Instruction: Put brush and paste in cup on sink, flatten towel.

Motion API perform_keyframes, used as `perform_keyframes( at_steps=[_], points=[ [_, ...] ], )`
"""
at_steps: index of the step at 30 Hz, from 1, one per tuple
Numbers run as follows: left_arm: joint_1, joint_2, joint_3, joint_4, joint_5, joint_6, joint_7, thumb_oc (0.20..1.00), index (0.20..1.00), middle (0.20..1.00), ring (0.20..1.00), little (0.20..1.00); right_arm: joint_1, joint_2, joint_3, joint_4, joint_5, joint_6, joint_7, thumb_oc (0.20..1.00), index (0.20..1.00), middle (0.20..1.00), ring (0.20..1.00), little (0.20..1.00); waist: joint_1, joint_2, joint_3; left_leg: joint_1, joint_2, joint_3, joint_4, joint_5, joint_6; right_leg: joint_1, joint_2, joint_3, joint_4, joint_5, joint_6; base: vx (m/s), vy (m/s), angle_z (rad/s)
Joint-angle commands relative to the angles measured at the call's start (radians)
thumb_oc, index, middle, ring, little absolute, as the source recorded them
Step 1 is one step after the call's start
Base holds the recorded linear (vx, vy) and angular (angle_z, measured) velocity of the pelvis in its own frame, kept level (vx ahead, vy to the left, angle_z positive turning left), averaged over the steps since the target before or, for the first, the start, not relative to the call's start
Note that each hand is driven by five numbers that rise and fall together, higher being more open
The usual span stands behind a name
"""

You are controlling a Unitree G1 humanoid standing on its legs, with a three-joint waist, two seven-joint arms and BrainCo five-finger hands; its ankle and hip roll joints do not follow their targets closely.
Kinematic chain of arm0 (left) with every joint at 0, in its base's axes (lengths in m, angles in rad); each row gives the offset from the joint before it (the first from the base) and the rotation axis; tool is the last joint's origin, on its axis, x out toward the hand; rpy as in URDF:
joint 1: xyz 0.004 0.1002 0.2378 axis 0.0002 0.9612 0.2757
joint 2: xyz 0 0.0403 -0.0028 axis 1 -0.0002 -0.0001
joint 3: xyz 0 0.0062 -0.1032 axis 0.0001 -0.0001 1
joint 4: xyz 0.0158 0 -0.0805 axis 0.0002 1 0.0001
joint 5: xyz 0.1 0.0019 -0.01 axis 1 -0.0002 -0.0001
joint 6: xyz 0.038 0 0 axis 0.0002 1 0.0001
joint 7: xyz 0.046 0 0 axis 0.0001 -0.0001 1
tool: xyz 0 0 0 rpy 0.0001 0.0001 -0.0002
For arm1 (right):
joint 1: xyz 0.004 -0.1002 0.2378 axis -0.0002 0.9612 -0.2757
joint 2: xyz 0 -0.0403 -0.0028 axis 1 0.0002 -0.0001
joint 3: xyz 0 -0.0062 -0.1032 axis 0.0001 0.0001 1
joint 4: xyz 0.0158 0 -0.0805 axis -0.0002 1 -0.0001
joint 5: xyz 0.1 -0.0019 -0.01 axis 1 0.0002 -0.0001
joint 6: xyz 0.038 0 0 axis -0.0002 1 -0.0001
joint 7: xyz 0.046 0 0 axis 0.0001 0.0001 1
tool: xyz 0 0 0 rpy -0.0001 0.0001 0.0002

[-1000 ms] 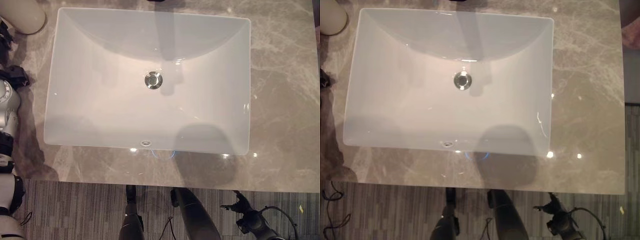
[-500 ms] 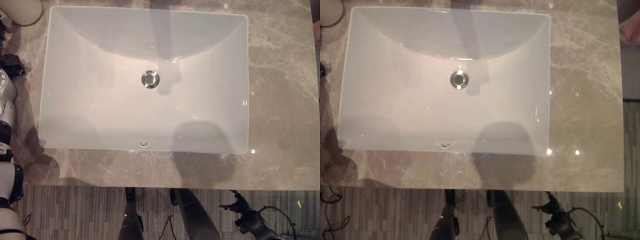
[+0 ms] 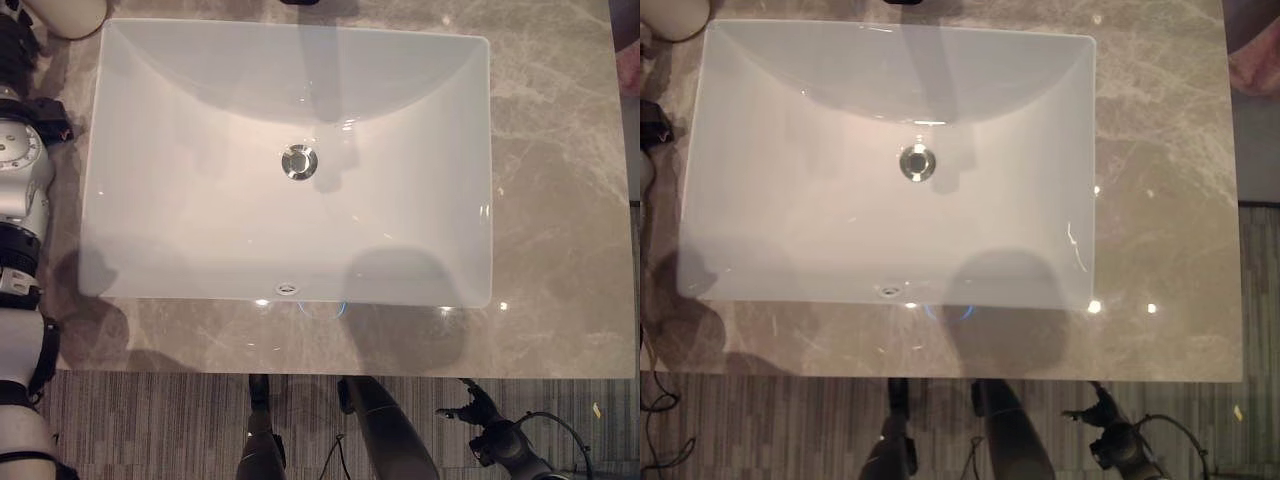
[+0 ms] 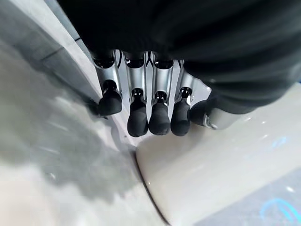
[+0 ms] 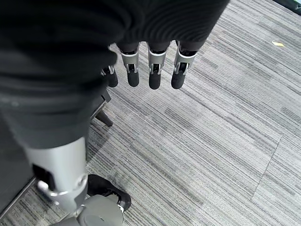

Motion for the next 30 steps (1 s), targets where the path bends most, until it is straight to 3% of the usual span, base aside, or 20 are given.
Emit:
perform_keyframes(
  at_steps=[1, 18, 30],
  points=[
    [-0.057, -0.069, -0.053, 0.044, 0.065, 0.009, 0.019, 0.2, 0.2, 0.2, 0.2, 0.2, 0.005, -0.044, 0.005, -0.026, 0.023, -0.008, -0.031, 1.0, 1.0, 1.0, 1.0, 1.0, -0.053, 0.008, 0.051, 0.202, -0.035, 0.078, 0.002, 0.084, -0.003, -0.053, -0.016, 0.002, 0.009, 0.044, 0.111, 0.0, 0.0, 0.0],
    [-0.099, -0.11, -0.069, 0.045, 0.098, 0.005, 0.047, 0.2, 0.2, 0.2, 0.2, 0.2, 0.008, -0.042, 0.009, -0.017, 0.026, -0.016, -0.038, 1.0, 1.0, 1.0, 1.0, 1.0, -0.056, 0.014, 0.045, 0.175, -0.037, 0.083, 0.002, 0.095, -0.012, -0.074, -0.017, 0.004, -0.002, 0.055, 0.112, 0.0, 0.0, 0.0],
    [-0.094, -0.136, -0.049, 0.099, 0.137, 0.039, 0.06, 0.2, 0.2, 0.2, 0.2, 0.2, -0.001, -0.045, 0.02, -0.014, 0.021, -0.011, -0.034, 1.0, 1.0, 1.0, 1.0, 1.0, -0.053, 0.014, 0.045, 0.187, -0.033, 0.087, 0.002, 0.075, -0.003, -0.073, -0.02, 0.004, 0.006, 0.054, 0.113, 0.0, 0.0, 0.0]
  ],
)
